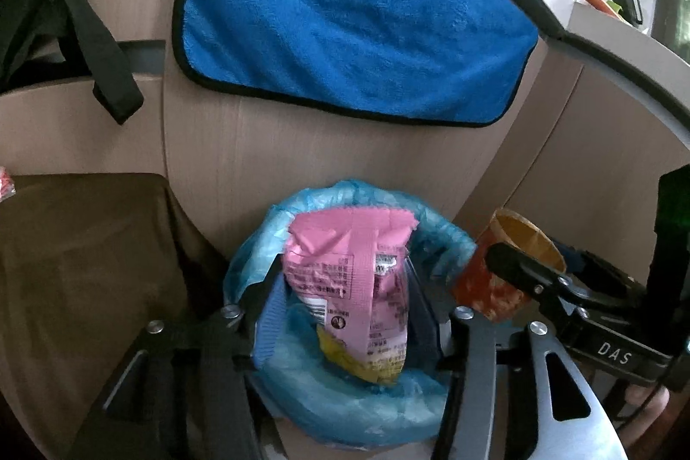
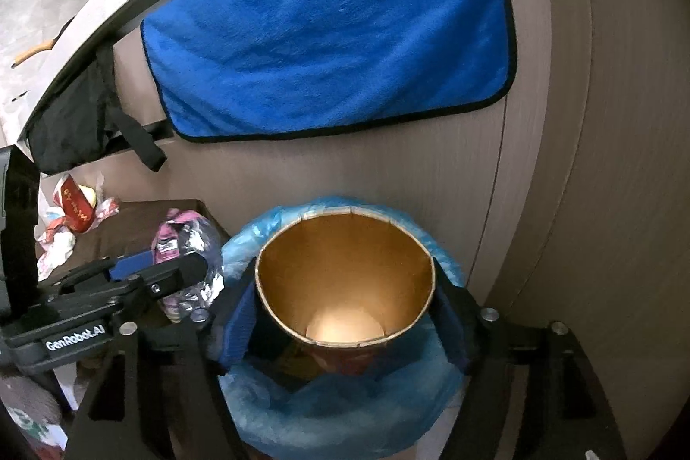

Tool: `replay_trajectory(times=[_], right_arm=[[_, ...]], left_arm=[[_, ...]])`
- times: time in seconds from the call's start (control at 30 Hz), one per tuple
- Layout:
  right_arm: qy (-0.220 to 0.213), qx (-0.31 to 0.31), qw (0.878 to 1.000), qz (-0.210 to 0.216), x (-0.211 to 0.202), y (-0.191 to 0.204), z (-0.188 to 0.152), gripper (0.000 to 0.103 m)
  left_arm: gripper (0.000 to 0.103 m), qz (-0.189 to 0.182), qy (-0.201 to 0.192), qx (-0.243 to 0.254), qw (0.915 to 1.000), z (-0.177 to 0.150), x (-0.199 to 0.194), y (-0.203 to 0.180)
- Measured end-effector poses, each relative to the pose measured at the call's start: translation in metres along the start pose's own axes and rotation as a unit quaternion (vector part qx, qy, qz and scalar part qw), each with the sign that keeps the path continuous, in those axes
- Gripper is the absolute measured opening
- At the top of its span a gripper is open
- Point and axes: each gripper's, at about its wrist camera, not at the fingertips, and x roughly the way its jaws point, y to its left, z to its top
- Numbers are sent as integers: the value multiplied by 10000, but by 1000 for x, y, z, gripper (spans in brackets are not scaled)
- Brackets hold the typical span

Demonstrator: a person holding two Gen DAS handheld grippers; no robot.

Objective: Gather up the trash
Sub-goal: 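Open both tools to drop the wrapper and cup into the bin, then move both tools back toward the trash pile on the table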

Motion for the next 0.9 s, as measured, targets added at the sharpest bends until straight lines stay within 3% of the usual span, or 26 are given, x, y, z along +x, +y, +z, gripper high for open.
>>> replay_trajectory(times=[0.2, 0.43, 0.67, 0.9], right_arm=[[0, 67, 10000, -36, -1, -4, -2, 73], [-149, 29, 9998, -135, -9, -2, 5, 73], [-218, 27, 9996, -200, -21, -3, 8, 73], [-248, 65, 9996, -123, -39, 2, 2, 73]], left_arm=[[62, -35, 49, -174, 9998, 3, -4, 10], [63, -386, -20, -529, 9979, 10, -14, 21], [63, -158, -226, -392, 9989, 17, -45, 31], [63, 641, -363, 167, 9971, -1, -104, 64]])
